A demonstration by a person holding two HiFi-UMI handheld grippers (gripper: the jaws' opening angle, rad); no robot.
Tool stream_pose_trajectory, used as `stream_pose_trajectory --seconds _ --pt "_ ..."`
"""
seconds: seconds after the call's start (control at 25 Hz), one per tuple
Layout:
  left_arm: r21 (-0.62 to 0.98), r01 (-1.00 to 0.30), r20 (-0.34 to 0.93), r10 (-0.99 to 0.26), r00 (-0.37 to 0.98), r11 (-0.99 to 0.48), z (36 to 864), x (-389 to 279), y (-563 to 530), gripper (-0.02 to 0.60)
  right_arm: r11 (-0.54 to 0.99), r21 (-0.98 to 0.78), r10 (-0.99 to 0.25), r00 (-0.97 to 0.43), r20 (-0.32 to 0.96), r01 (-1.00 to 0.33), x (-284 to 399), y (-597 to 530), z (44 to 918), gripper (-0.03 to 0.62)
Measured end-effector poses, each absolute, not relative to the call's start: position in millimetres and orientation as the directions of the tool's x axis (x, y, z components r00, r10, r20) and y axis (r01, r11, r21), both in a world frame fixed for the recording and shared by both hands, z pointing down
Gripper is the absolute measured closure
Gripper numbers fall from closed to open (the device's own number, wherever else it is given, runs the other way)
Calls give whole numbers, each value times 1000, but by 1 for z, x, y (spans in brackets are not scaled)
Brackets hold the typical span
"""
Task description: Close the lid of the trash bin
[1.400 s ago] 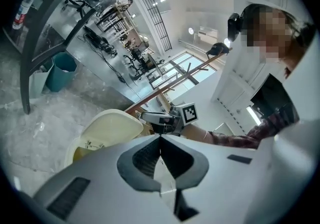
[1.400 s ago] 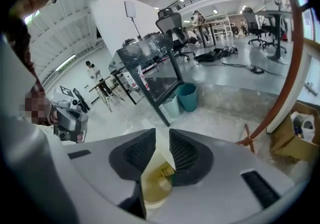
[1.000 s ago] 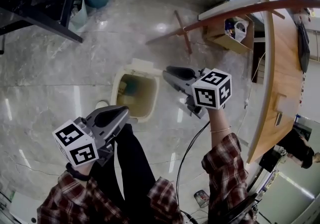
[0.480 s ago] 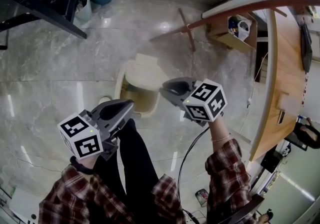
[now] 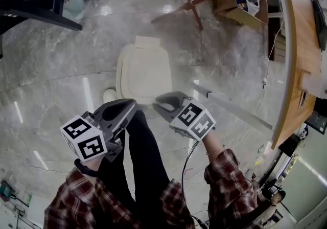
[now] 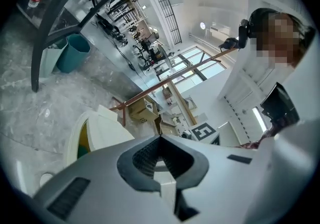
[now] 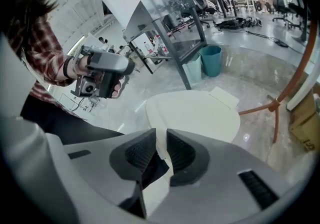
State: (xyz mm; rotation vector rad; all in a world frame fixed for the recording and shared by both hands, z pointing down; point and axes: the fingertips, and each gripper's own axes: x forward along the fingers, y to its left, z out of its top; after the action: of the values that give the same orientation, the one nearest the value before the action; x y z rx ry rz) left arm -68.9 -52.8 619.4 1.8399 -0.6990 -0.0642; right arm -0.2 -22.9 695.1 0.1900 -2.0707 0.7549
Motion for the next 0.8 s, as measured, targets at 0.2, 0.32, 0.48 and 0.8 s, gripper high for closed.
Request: stream_pose_trajectory --seconds 0.2,0.32,0.48,0.8 --pt "878 -440 329 -433 839 -186 657 -62 -35 571 805 -403 126 -538 833 -435 2 10 747 519" --pt "873 -452 351 -407 844 -185 675 -60 -33 571 804 -376 105 -513 852 -460 5 18 773 519" --pt "863 -465 370 -380 848 -197 693 -58 -36 571 773 -375 89 -498 862 -512 6 23 798 519" --pt "859 -470 377 -370 849 -204 704 -57 -43 569 772 -361 96 -466 880 -523 4 27 822 519"
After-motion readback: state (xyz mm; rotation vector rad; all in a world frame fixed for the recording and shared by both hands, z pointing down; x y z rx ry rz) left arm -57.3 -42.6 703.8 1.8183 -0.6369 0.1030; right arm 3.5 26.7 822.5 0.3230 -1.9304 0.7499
